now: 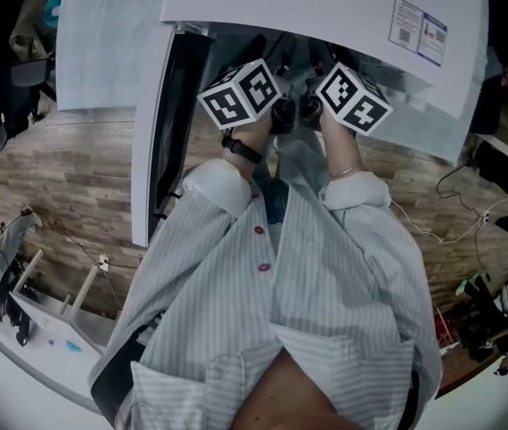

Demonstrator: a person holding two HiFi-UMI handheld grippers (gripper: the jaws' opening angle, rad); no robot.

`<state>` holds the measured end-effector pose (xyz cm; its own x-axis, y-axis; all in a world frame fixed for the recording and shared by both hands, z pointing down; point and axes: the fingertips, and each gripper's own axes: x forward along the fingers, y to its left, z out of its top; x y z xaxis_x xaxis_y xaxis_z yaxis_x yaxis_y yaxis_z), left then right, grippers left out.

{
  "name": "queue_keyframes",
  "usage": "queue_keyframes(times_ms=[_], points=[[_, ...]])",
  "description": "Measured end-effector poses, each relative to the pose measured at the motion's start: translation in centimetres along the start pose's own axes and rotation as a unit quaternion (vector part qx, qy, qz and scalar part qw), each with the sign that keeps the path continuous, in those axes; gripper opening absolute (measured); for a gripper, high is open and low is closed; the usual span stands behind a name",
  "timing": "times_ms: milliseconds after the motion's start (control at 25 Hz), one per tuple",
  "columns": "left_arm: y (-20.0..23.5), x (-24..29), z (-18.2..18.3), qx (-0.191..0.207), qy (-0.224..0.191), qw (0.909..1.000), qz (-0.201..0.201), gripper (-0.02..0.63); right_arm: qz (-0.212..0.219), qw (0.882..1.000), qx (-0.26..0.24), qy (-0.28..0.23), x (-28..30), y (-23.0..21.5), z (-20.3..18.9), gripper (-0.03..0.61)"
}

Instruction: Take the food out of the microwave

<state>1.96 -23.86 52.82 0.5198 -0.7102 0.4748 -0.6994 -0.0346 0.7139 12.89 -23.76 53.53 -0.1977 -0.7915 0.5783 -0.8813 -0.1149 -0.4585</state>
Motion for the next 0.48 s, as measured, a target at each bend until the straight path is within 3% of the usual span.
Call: queue_keyframes(times_ms=[480], points=[[0.0, 0.0, 0.2, -0.021, -0.003, 0.9998, -0.004, 0.264, 0.006, 1.000, 0.009, 0.021, -0.7, 0.3, -1.1, 0.212]])
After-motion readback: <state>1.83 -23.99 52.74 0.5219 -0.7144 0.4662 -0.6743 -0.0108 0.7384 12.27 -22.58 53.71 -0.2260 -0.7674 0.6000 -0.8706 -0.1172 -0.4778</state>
